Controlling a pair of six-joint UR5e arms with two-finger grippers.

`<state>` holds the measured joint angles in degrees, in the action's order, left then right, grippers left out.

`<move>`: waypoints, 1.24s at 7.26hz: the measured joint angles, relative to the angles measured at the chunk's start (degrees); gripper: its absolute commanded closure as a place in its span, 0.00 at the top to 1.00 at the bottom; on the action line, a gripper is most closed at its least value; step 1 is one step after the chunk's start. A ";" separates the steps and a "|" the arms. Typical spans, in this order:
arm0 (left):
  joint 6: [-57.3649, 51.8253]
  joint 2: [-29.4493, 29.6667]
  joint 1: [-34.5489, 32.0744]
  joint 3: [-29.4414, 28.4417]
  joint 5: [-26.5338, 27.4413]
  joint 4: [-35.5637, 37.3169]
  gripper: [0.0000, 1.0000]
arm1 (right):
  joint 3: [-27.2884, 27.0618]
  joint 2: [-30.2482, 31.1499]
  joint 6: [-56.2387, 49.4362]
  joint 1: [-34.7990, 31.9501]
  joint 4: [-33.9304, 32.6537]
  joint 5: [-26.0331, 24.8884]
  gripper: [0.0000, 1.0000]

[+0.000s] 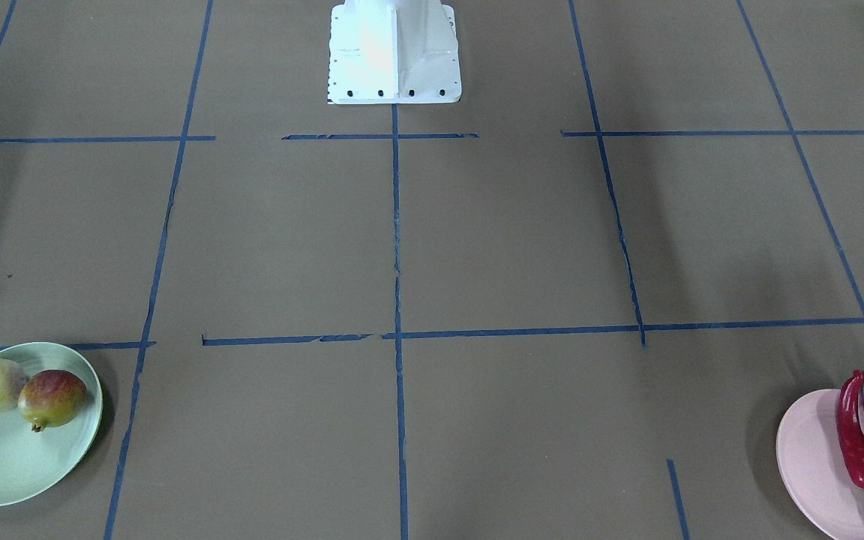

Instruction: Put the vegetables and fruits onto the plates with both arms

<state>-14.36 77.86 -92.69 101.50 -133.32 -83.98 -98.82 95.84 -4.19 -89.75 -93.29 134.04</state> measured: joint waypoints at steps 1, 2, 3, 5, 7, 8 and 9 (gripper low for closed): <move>0.00 -0.07 0.07 -0.24 2.40 -0.06 1.00 | -0.06 0.15 0.01 0.01 -0.04 0.07 1.00; 0.00 -0.08 0.11 -0.41 3.75 -0.19 1.00 | -0.17 0.30 0.20 0.01 -0.04 0.12 1.00; -0.03 -0.08 0.13 -0.36 4.29 -0.31 1.00 | -0.28 0.36 0.33 0.01 -0.05 0.15 1.00; -0.10 -0.14 0.13 0.12 4.53 -0.18 1.00 | -0.32 0.63 0.40 0.07 -0.03 0.11 1.00; -0.21 -0.12 0.20 0.46 4.43 -0.30 1.00 | -0.37 1.30 0.13 0.10 0.05 0.08 1.00; -0.23 -0.09 0.21 0.58 4.45 -0.35 1.00 | -0.39 1.40 0.13 0.09 0.09 0.08 1.00; -0.23 -0.09 0.22 0.66 4.45 -0.38 1.00 | -0.40 1.41 0.17 0.07 0.11 0.06 1.00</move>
<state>-14.59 77.78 -92.47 102.16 -128.87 -84.36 -99.22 97.25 -4.02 -89.68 -93.18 134.10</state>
